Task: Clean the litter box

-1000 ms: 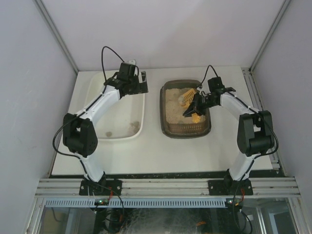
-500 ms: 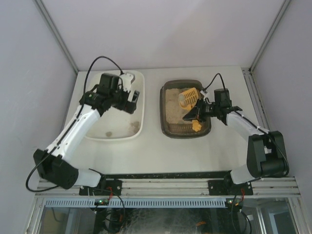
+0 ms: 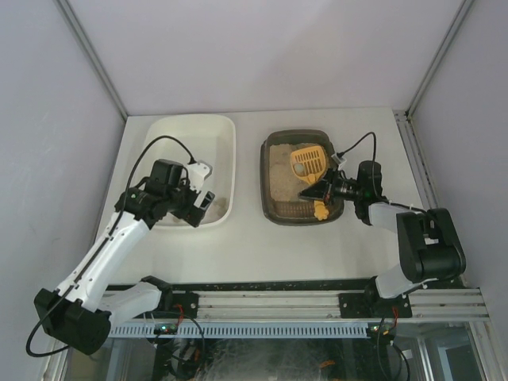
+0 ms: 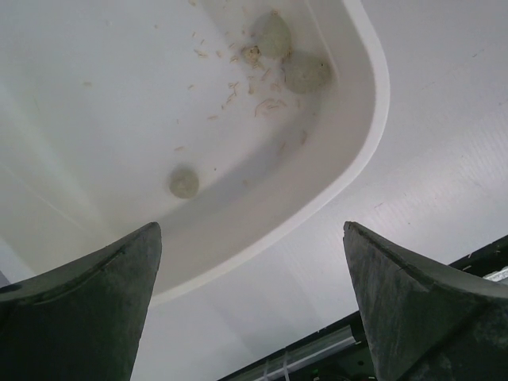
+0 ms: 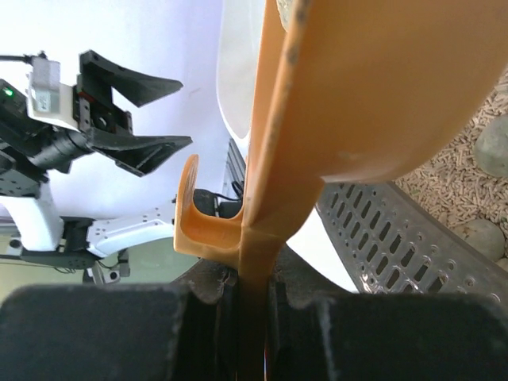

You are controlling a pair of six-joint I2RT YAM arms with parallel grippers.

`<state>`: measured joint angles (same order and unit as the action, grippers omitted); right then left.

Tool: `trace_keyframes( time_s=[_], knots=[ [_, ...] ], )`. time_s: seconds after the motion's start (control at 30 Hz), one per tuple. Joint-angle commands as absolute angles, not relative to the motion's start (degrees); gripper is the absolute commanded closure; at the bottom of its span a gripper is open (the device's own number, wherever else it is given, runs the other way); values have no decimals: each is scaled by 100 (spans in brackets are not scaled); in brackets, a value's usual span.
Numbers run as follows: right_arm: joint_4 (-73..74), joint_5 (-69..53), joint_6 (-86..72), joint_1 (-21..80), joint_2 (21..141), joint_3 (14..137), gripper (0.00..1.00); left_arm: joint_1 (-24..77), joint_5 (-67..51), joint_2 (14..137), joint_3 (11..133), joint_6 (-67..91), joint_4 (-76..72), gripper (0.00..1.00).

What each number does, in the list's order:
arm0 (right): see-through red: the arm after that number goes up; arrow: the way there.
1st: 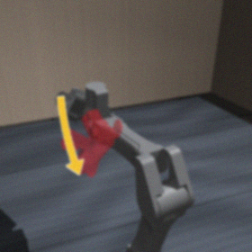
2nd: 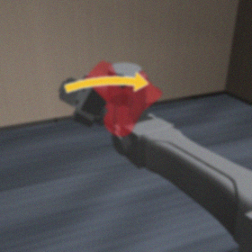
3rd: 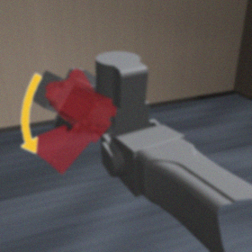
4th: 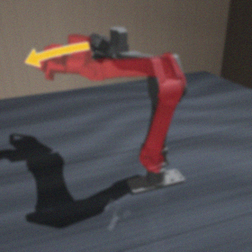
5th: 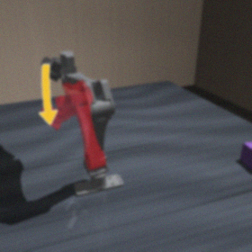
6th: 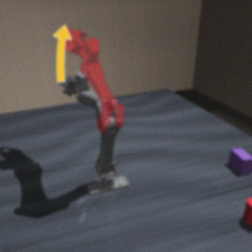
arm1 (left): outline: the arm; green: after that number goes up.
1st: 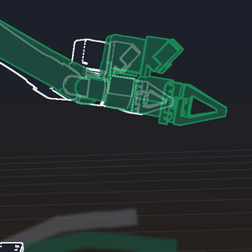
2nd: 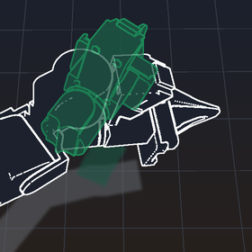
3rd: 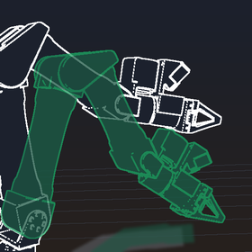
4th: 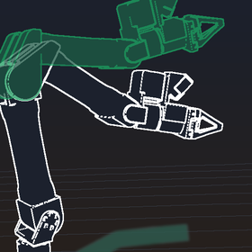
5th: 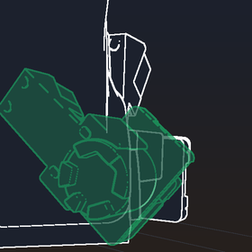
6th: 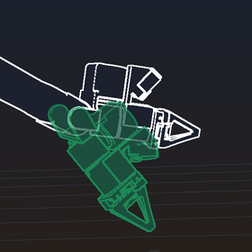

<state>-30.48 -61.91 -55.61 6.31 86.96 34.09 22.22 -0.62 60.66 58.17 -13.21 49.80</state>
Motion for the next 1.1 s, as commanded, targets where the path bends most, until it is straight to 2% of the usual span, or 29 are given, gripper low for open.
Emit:
trace_keyframes(
  time_s=[0.0,0.2,0.27,0.37,0.53,0.67,0.9,0.97,1.07],
  knots=[
    [-4530,-6505,-6350,695,8731,3428,100,2222,-46,5786,5669,-1517,4839,0],
    [-4325,-6399,-6390,243,8887,3451,100,2223,-262,5882,5582,-1530,4823,0],
    [-4222,-6352,-6322,472,8924,3477,100,2218,-330,5914,5564,-1534,4844,0],
    [-3272,-6386,-5661,870,8855,3629,100,2222,-394,5885,5525,-1572,4848,0],
    [-4101,-6371,-6316,325,8985,3335,100,2220,-397,5823,5467,-1577,4822,0],
    [-2548,-6214,-5159,1085,8862,3723,100,2224,-426,5778,5451,-1579,4853,0],
    [-4000,-6368,-6438,332,9157,3303,100,2216,-619,5766,5488,-1663,4904,0],
    [-3697,-6318,-6208,633,9102,3392,100,2222,-647,5795,5525,-1678,4934,0],
    [-2153,-6279,-5352,986,8902,3816,100,2223,-650,5808,5551,-1726,4989,0]
  ],
)
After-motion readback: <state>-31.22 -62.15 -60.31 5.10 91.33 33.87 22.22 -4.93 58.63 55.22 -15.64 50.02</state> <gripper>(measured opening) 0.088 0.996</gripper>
